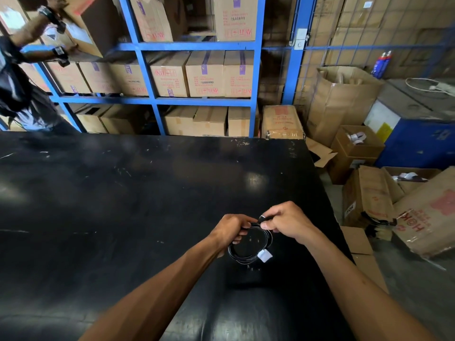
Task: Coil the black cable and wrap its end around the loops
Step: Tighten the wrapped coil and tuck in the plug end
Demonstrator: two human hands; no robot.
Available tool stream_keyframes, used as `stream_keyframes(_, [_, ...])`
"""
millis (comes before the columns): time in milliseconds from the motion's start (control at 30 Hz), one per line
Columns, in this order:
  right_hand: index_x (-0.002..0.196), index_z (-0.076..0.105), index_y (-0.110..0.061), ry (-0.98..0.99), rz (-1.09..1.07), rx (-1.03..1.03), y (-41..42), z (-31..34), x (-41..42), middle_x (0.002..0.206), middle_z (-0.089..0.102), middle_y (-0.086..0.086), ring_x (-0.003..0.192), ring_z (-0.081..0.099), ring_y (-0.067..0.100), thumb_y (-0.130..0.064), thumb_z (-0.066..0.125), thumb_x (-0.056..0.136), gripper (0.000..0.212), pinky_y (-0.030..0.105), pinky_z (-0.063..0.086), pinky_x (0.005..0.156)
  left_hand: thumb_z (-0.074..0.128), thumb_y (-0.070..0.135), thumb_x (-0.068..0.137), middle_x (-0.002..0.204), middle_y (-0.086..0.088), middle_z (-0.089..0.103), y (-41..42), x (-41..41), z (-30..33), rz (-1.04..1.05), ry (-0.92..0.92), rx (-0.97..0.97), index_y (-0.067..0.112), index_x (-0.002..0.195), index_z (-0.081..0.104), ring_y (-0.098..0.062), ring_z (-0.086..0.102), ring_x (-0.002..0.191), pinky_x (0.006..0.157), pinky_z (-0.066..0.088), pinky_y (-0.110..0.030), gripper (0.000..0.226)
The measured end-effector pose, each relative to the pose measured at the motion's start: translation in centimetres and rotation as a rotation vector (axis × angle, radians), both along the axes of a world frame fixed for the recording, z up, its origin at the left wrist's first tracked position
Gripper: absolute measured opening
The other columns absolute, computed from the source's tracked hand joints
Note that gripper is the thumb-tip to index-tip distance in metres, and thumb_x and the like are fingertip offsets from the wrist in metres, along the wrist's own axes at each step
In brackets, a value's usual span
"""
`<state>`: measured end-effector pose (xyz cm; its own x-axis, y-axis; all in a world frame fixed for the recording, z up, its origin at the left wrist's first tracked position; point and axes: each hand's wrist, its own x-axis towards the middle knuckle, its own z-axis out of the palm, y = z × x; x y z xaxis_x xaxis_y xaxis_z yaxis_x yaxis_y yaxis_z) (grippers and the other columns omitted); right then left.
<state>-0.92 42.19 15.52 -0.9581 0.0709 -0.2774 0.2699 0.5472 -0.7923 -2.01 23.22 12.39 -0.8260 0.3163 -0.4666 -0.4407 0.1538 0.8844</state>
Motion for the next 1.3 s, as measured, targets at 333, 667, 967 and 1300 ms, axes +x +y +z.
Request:
stream_keyframes(333, [0.074, 0.084, -0.031, 0.187, -0.092, -0.216, 1.4, -1.5, 2.3, 0.078, 0.081, -0.006, 0.076, 0.078, 0.011, -0.004, 0.089, 0.074, 0.027, 0.013, 0.057, 0.065, 0.040, 0.067, 0.093, 0.114, -0.018, 0.071, -2.9, 0.7, -1.3, 0.031, -0.392, 0.105, 0.005, 0.106, 0.070, -0.036, 0.066, 0.105, 0.079, 0.057, -0.048, 0.070])
stream_keyframes(667, [0.094, 0.085, -0.006, -0.065, -0.126, -0.674, 2.8, -4.3, 5.0, 0.104, 0.081, 0.014, 0.098, 0.078, 0.025, 0.001, 0.069, 0.082, 0.021, 0.025, 0.062, 0.079, 0.057, -0.006, 0.089, 0.076, -0.005, 0.073, -0.8, 1.1, -1.1, 0.148, -0.192, 0.135, 0.011, 0.094, 0.065, -0.011, 0.066, 0.054, 0.049, 0.053, -0.021, 0.020])
stream_keyframes(967, [0.108, 0.069, -0.015, -0.130, -0.433, -0.613, 2.6, -8.5, 5.0, 0.107, 0.073, 0.008, 0.088, 0.073, 0.018, -0.004, 0.076, 0.088, 0.023, 0.031, 0.063, 0.073, 0.051, 0.007, 0.096, 0.087, -0.011, 0.074, 0.1, 0.3, -5.9, 0.139, -0.304, 0.173, 0.005, 0.093, 0.078, -0.020, 0.070, 0.074, 0.076, 0.060, -0.038, 0.028])
stream_keyframes(1300, [0.138, 0.052, -0.020, -0.180, -0.413, -0.140, 2.3, -13.4, 1.3, 0.117, 0.072, 0.014, 0.112, 0.066, 0.034, 0.003, 0.076, 0.069, 0.076, 0.047, 0.051, 0.102, 0.077, -0.002, 0.081, 0.087, -0.014, 0.071, 2.5, -2.4, -9.7, 0.034, -0.227, -0.132, -0.002, 0.105, 0.071, -0.020, 0.068, 0.069, 0.067, 0.061, -0.032, 0.024])
